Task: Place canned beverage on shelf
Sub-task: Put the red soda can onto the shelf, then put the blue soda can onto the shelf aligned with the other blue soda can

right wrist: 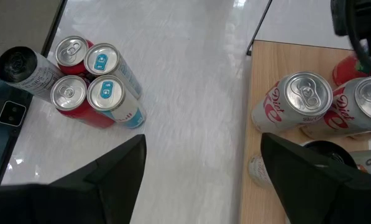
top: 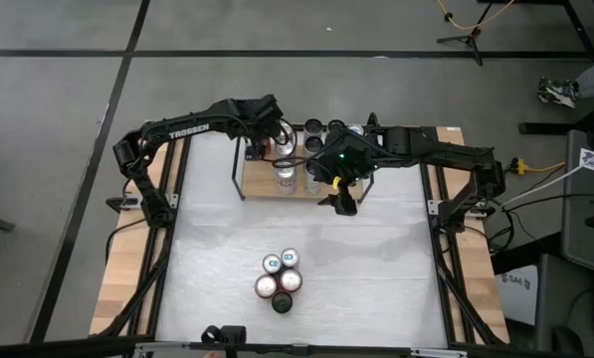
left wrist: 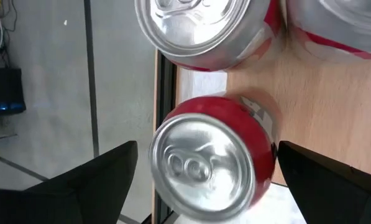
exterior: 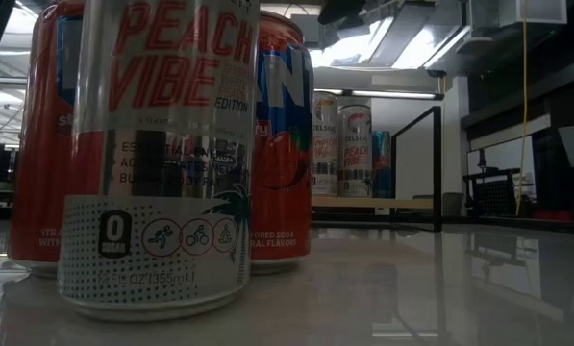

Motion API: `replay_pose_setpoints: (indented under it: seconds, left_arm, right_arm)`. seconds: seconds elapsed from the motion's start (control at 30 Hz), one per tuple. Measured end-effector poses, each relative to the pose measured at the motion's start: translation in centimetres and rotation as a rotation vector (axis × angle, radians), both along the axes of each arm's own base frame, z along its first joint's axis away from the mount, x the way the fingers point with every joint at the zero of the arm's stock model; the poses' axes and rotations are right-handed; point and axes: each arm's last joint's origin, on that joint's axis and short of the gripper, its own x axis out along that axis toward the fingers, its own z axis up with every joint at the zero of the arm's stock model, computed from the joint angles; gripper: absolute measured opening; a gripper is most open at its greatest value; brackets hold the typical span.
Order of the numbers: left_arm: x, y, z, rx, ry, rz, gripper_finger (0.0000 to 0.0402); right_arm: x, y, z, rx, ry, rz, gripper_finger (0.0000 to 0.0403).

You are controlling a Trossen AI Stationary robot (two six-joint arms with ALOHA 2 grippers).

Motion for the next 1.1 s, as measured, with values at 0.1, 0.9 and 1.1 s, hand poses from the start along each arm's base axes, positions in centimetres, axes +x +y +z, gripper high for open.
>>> replay_pose_setpoints:
  seconds: [0.1,0.9,1.1]
  left_arm:
    - [-0.4,-0.4,0.9,0.011,-0.025,-0.005,0.0377]
    - [-6.9,-10.4,12.2,-0.065,-0.618,0.076,0.0377]
    - [-7.8,-13.0,12.4,-0.278,-0.636,0.021,0.0377]
  right_arm:
    - [0.0,0.0,0.0,0.0,0.0,0.0,0.0312]
    - [0.6,0.5,0.5,0.133,-0.045,-0.145,0.0312]
    - [0.9,3.5,0.8,0.189,-0.069,-0.179,0.0312]
